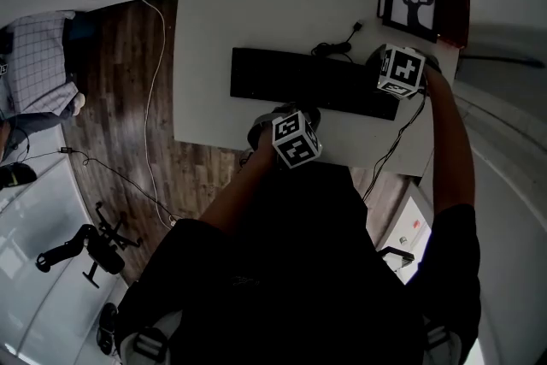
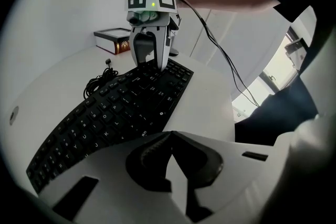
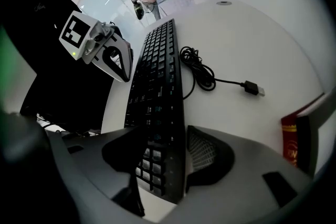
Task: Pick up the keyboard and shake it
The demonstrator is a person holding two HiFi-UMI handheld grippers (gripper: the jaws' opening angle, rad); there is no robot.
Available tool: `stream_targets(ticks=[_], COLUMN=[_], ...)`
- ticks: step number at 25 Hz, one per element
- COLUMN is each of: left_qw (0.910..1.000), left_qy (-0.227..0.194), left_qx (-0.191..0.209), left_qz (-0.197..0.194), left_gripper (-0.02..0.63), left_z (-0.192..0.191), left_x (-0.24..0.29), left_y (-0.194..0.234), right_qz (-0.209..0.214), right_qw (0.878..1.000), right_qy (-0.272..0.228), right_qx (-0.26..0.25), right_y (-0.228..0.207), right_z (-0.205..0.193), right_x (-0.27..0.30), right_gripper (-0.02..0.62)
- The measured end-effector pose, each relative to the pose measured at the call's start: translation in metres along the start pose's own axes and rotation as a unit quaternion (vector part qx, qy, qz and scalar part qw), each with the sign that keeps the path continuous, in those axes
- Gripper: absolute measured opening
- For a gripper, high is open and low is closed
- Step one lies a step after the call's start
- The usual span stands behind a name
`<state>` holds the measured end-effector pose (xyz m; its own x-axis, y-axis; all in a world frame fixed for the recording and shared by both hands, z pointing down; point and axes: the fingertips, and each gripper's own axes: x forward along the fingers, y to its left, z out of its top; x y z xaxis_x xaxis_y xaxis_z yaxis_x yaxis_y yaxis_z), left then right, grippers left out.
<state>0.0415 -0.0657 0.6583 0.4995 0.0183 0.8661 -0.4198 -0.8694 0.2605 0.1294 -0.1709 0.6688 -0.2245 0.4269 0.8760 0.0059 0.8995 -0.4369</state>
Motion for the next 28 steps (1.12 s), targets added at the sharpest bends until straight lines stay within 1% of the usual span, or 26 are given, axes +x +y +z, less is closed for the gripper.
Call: stream_targets(ticks=[1, 5, 7, 10, 12, 14, 17, 20, 23, 25, 28], left_qw=[1.0000, 0.9999, 0.9998, 0.9992, 0.9991, 0.9990, 0.9986, 0.9984, 0.9985, 0.9984, 0.9982], left_qy=[0.003, 0.000, -0.005, -0.014, -0.017, -0.018, -0.025, -0.030, -0.034, -0.037, -0.039], left_qx=[-0.005, -0.016, -0.020, -0.033, -0.032, -0.025, -0.024, -0.021, -0.017, -0.016, -0.012], left_qz=[0.002, -0.002, 0.004, 0.018, 0.025, 0.032, 0.041, 0.042, 0.039, 0.040, 0.044], left_gripper=[0.003, 0.003, 0.003, 0.003, 0.003, 0.003, 0.003, 0.003, 0.003, 0.003, 0.003], left_z=[-0.001, -0.001, 0.000, -0.001, -0.002, -0.001, -0.002, -0.003, -0.003, -0.004, -0.004], left_x=[0.003, 0.013, 0.014, 0.013, 0.012, 0.012, 0.011, 0.010, 0.009, 0.008, 0.009], left_y=[0.001, -0.003, -0.004, -0.003, -0.003, -0.004, -0.003, -0.003, -0.005, -0.005, -0.005], right_qz=[0.000, -0.025, -0.045, -0.084, -0.107, -0.119, -0.123, -0.127, -0.133, -0.133, -0.137], right_qw=[1.000, 0.999, 0.997, 0.992, 0.988, 0.985, 0.984, 0.985, 0.986, 0.986, 0.985], right_qy=[0.001, -0.005, -0.009, -0.008, -0.007, -0.015, -0.041, -0.062, -0.059, -0.060, -0.076], right_qx=[-0.008, -0.038, -0.056, -0.089, -0.109, -0.122, -0.121, -0.099, -0.081, -0.079, -0.077], right_y=[0.001, 0.006, 0.011, 0.023, 0.036, 0.052, 0.077, 0.090, 0.099, 0.105, 0.111], right_z=[0.001, 0.001, 0.005, 0.008, 0.008, 0.012, 0.020, 0.024, 0.023, 0.024, 0.030], right_x=[0.000, -0.003, -0.013, -0.026, -0.032, -0.036, -0.038, -0.036, -0.034, -0.033, -0.036], right_gripper=[0.233, 0.218, 0.193, 0.187, 0.173, 0.155, 0.135, 0.137, 0.137, 0.141, 0.141])
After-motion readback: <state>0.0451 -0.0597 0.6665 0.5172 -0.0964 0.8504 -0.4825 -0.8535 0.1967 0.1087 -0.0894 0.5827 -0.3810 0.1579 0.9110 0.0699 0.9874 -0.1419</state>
